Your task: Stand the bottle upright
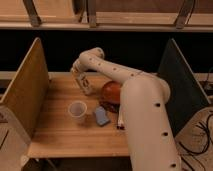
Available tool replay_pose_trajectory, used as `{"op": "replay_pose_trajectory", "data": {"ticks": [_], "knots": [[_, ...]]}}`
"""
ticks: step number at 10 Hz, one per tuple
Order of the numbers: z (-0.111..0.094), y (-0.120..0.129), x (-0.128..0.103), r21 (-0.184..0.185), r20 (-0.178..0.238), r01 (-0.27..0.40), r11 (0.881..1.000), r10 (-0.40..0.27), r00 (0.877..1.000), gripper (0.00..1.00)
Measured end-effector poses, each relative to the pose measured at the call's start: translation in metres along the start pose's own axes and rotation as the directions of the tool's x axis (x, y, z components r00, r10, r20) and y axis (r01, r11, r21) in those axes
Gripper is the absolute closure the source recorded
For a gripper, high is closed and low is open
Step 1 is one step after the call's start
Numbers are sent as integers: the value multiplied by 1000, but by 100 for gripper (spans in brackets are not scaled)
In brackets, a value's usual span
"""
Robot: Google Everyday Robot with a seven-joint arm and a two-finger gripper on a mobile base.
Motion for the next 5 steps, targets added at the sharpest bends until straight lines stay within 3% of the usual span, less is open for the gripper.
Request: {"op": "replay_pose_trajectory", "data": {"ticks": [2,3,5], "knots": [[-1,-2,-1,-38,87,-18,999,21,996,100],[-2,-4,2,-51,119,-21,998,27,993,95],[-3,-3,12,-72,132,-22,997,32,991,78]]}}
